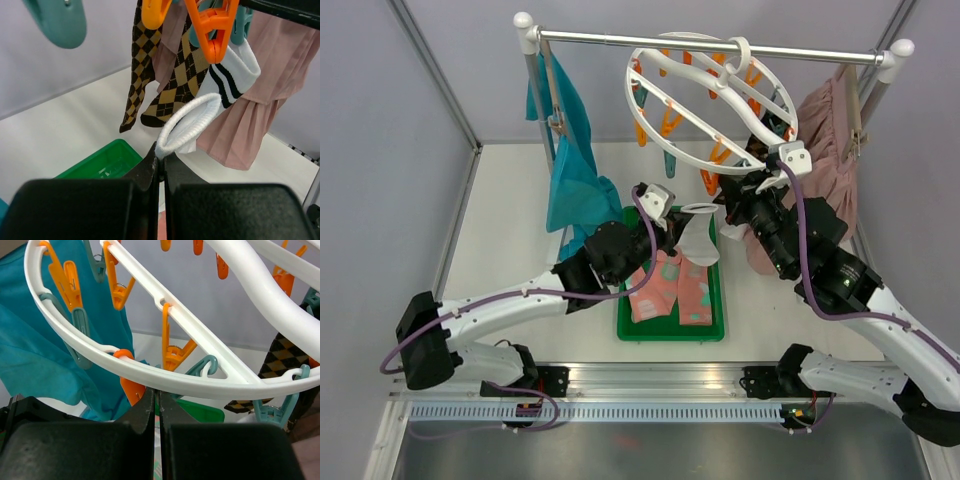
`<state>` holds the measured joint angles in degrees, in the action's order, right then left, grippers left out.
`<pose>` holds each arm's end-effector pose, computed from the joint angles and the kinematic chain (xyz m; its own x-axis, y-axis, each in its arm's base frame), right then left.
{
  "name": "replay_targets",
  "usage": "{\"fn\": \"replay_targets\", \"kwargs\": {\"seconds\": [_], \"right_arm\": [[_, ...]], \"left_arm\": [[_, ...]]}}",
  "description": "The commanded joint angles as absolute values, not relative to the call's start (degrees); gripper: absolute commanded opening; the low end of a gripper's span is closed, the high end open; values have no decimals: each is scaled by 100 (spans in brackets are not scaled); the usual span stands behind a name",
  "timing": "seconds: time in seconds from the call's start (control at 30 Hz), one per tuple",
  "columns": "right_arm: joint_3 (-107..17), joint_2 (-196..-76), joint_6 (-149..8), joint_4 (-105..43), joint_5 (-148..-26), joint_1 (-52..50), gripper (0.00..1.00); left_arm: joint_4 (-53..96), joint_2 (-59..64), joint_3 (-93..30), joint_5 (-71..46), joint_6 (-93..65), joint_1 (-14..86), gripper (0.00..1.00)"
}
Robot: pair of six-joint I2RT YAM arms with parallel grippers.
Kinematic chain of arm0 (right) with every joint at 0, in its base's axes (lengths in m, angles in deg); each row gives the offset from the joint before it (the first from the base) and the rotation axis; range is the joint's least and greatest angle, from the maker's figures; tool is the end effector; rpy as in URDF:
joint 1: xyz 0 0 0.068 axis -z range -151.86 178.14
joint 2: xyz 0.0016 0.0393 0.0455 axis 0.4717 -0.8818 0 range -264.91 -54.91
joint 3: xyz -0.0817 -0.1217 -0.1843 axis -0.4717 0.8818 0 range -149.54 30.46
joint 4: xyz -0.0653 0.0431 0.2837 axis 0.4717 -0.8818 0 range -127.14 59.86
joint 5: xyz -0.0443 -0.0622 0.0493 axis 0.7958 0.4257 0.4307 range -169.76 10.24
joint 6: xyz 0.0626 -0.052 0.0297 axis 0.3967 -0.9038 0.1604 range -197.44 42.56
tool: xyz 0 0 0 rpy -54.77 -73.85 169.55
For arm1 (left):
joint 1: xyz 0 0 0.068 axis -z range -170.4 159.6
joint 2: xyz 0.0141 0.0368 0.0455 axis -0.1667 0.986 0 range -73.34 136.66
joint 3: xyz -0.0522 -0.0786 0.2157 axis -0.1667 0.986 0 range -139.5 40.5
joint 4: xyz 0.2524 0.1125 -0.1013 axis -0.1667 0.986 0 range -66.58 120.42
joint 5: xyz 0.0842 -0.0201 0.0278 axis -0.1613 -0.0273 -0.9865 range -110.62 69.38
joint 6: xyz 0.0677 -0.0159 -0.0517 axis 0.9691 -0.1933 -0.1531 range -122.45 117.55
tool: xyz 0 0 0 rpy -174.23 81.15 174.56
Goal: Clip the socks to the hanger
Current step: Rotate the hanger.
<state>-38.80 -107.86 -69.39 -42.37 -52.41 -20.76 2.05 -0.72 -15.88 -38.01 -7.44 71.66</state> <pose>0.2090 0.1860 0.4395 -0.0053 0.1832 -0.9831 -0.3710 0.9126 0.1720 0.2006 -0.3291 0.3209 -0.0195 -0.1406 -0.9899 0.7046 0.7005 -0.1134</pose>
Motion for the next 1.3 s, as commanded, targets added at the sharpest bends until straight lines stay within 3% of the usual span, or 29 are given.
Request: {"fn": "replay_targets", "kwargs": {"seconds": [0.0, 0.57, 0.73, 1.0, 1.27], "right_arm": [[-4301, -10879, -6716, -5017, -4778, -2055, 0], [-4873, -11090, -6373, -6451, -4803, -2055, 0], [-4821, -11037, -6382, -6451, -4750, -2064, 1], [-4724, -11063, -6408, -6170, -4917, -2055, 14], [-4838, -11151, -6417, -6090, -4988, -2063, 17]], "left_arm": [[-110, 207, -1970, -3679, -579, 7147, 2], [-13, 919, -3297, -5340, 98, 7121, 2], [-40, 893, -3403, -5157, 186, 7130, 2], [-49, 822, -3403, -4568, 212, 7121, 2], [-66, 664, -3236, -3434, 274, 7121, 2]]}}
